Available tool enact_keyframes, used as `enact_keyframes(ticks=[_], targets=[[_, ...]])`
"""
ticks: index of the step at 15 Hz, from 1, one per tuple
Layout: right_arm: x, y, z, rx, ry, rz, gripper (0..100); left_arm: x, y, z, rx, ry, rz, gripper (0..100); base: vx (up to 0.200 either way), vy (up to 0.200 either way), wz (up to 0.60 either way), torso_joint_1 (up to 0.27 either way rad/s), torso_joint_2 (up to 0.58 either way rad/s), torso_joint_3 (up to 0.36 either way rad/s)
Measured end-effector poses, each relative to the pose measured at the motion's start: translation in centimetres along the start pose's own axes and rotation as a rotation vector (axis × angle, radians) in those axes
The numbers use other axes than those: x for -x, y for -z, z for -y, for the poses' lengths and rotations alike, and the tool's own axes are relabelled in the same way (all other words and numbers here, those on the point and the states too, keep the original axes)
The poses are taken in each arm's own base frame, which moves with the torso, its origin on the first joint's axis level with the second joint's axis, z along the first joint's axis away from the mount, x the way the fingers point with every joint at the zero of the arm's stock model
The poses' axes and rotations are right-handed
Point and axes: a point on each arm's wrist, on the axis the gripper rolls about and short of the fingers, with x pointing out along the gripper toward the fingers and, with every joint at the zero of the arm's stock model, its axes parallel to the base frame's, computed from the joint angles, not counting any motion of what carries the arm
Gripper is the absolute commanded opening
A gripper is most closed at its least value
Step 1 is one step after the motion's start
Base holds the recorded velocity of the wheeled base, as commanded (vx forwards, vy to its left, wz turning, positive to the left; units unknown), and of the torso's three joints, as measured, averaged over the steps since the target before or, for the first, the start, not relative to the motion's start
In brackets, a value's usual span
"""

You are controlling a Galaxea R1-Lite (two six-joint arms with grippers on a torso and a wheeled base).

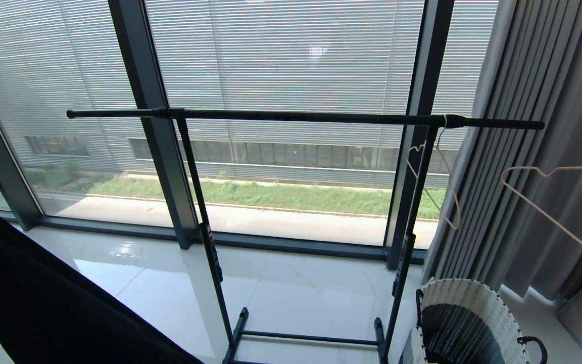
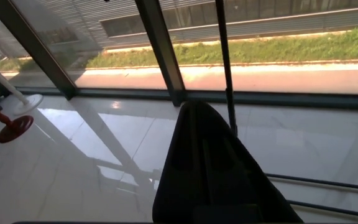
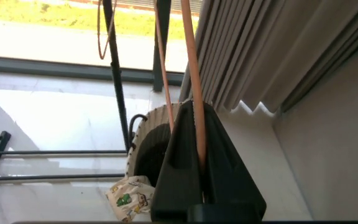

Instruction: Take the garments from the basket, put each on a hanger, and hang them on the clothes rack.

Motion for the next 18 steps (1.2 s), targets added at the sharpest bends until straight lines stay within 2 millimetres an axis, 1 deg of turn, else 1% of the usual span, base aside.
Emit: enact_keyframes(ticks=[2, 7, 9, 11, 13, 14, 16, 18], targets=[[0.0, -0.3, 0.0, -0.001, -0.02, 0.009, 0, -0.1, 0.2, 0.1, -0.009, 0.004, -0.008, 0, 0.0, 0.2, 0.0, 0.007, 0.0, 0.007], [0.4, -2.1, -0.5, 0.007, -0.251, 0.086, 0, -0.3, 1.0, 0.7, -0.021, 0.039, -0.027, 0, 0.0, 0.0, 0.0, 0.0, 0.0, 0.0], [0.2, -2.3, -1.1, 0.019, -0.341, 0.086, 0, -0.3, 1.1, 1.3, -0.032, 0.13, -0.009, 0, 0.0, 0.0, 0.0, 0.0, 0.0, 0.0], [-0.7, -2.2, -2.4, 0.032, -0.458, 0.053, 0, -0.8, 1.0, 2.1, -0.052, 0.21, -0.011, 0, 0.0, 0.0, 0.0, 0.0, 0.0, 0.0], [-1.8, -1.9, -4.3, 0.029, -0.592, -0.008, 0, -2.2, 0.7, 2.9, -0.067, 0.234, -0.049, 0, 0.0, 0.0, 0.0, 0.0, 0.0, 0.0], [-2.2, -1.8, -5.4, 0.018, -0.66, -0.039, 0, -3.1, 0.2, 3.2, -0.064, 0.234, -0.067, 0, 0.0, 0.0, 0.0, 0.0, 0.0, 0.0], [-2.5, -1.6, -7.7, -0.003, -0.795, -0.083, 0, -5.1, -1.4, 3.9, -0.014, 0.218, -0.093, 0, 0.0, 0.0, 0.0, 0.0, 0.0, 0.0], [-2.3, -1.5, -10.2, -0.023, -0.927, -0.116, 0, -7.5, -3.1, 4.9, 0.087, 0.195, -0.12, 0, 0.0, 0.0, 0.0, 0.0, 0.0, 0.0]])
